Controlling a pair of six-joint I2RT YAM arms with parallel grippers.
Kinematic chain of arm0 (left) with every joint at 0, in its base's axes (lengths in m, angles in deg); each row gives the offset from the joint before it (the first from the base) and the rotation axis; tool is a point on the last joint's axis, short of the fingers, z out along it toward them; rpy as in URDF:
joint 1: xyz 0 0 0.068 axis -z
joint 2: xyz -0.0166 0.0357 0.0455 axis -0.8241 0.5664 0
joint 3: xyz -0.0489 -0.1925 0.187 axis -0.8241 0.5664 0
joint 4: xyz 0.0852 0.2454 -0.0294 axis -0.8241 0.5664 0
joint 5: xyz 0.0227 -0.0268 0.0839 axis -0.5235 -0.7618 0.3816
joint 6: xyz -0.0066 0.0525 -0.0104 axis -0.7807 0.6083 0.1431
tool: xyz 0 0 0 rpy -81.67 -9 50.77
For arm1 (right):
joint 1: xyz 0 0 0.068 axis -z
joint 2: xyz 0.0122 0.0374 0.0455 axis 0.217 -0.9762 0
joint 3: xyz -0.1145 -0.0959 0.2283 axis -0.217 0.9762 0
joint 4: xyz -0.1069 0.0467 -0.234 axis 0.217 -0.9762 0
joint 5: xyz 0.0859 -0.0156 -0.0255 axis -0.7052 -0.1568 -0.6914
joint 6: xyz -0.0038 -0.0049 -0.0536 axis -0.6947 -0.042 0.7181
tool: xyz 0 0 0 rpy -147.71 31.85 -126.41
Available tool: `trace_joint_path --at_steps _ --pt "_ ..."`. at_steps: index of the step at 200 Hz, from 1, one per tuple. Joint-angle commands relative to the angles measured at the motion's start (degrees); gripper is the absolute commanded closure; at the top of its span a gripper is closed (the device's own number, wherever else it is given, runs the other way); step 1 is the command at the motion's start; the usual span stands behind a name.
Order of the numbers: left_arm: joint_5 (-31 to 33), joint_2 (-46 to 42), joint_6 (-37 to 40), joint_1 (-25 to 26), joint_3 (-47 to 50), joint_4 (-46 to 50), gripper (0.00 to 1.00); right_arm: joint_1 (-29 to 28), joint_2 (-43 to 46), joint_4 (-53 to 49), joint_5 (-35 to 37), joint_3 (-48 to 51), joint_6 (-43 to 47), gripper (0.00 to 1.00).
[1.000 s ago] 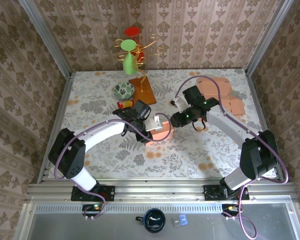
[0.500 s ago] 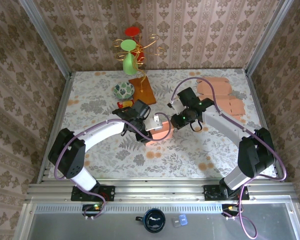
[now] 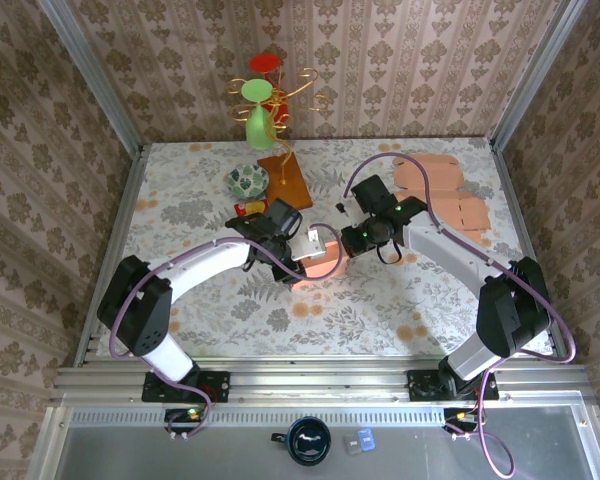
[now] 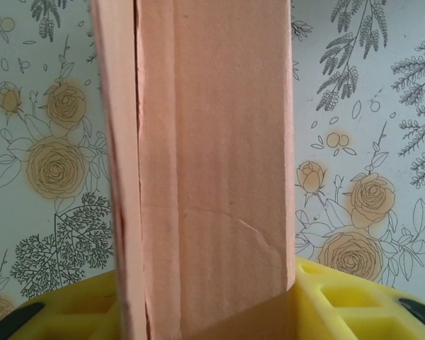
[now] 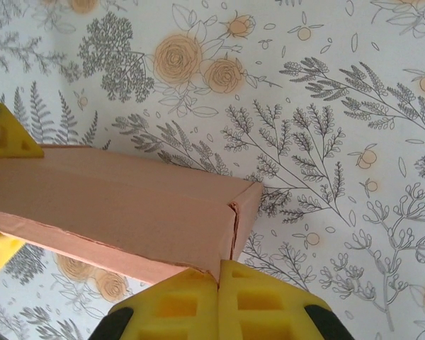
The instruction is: Fold the paper box
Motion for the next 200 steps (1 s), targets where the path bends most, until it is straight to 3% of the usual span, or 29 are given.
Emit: trace_joint_path --at_steps 1,42,121,200 --pt "1.44 1.05 -1.57 -0.01 -1.62 0.49 0.53 -0.36 1.35 -2.05 -0.71 -1.79 -7.26 1.00" --pt "2.01 1.12 -1.75 0.12 -1.73 0.19 0.53 -0.48 1.36 -1.56 -1.05 -1.34 -10.92 1.00" --pt "-2.14 -1.03 -6.43 -2.22 0.03 -2.90 0.44 -2.48 4.75 6.17 6.57 6.59 -7.22 1.00" --pt "-1.68 -3.01 -9.32 -3.02 2.65 -4.17 0.40 -6.23 1.27 6.88 11.78 4.67 -11.61 1.00"
